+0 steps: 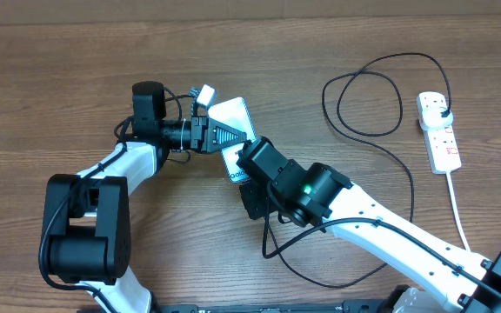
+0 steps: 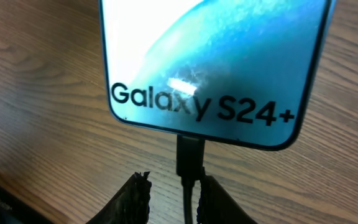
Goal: Plug charger to phone and switch on socket
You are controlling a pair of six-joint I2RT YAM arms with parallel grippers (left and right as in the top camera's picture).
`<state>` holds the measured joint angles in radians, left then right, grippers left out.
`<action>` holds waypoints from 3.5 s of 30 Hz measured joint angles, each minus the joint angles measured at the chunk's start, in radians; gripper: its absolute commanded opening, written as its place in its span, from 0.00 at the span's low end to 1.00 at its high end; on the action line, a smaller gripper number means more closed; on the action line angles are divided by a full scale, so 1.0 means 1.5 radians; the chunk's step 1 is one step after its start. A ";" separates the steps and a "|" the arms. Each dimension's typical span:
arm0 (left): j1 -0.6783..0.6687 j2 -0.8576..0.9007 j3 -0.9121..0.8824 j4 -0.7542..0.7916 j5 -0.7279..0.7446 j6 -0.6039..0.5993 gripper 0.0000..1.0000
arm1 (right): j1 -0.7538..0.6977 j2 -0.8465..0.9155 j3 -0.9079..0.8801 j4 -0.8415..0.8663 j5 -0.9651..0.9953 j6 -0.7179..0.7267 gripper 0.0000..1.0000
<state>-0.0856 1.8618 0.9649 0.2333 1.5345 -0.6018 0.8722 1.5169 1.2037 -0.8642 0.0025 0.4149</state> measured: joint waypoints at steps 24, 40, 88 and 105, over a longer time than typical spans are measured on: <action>0.002 0.000 0.000 0.003 -0.001 0.000 0.04 | 0.001 0.039 -0.006 0.013 0.007 0.002 0.04; 0.011 0.000 0.010 0.007 -0.003 0.002 0.04 | 0.005 0.043 0.013 0.018 0.037 -0.057 0.04; -0.186 0.001 0.083 -0.128 -0.359 -0.056 0.04 | 0.003 -0.299 0.239 -0.470 0.456 0.191 1.00; -0.065 0.006 0.135 -0.533 -0.523 0.302 0.09 | 0.003 -0.277 0.240 -0.351 0.400 0.210 1.00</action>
<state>-0.1833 1.8709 1.1679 -0.5667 0.7494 -0.1482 0.8768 1.1019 1.5635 -1.3907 0.6025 0.7292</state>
